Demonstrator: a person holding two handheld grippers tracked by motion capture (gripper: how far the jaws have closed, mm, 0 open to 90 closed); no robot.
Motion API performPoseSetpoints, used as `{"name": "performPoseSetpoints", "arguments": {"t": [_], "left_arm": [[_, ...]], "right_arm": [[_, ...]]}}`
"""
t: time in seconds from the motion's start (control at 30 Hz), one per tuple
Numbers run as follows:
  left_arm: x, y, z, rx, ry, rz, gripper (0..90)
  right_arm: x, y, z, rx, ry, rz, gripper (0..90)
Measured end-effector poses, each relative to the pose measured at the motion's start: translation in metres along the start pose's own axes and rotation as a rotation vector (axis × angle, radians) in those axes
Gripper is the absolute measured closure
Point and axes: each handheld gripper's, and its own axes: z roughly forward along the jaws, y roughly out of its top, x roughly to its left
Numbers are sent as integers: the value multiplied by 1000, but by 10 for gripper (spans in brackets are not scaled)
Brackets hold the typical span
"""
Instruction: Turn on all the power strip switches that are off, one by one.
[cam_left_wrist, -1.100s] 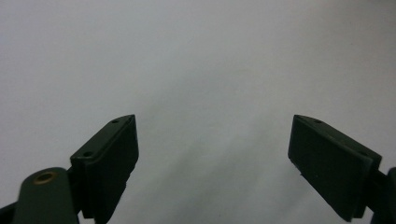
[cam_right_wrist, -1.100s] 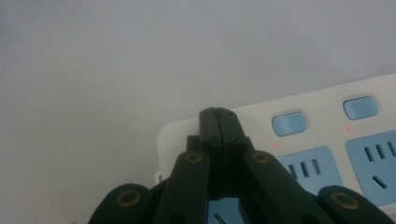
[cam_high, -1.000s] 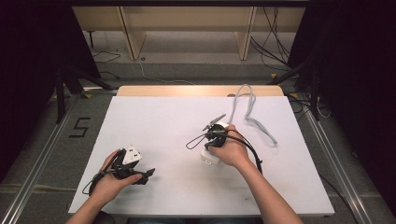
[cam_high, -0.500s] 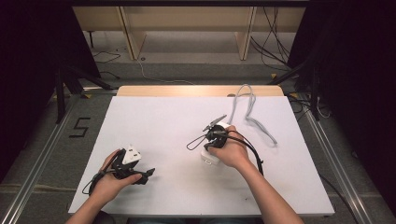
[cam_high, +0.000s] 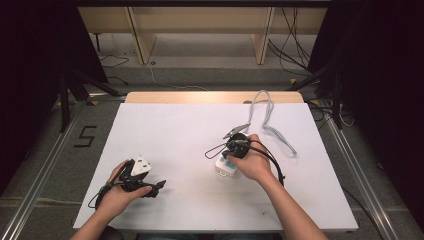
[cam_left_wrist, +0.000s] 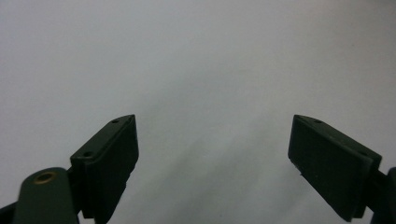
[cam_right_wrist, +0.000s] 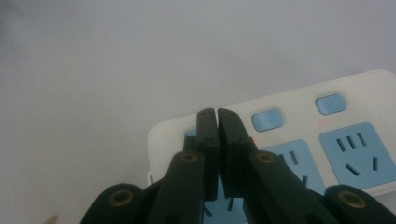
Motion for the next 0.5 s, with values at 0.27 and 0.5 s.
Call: {"name": "performPoseSetpoints", "arguments": {"t": [0.27,0.5], "left_arm": [[0,0,0,-2,-1,-3,160],[0,0,0,-2,-1,-4,161]], "right_arm": [[-2,-6,-3,-4,-6,0,832],[-7,-16,-11,-29,-12,19,745]]}}
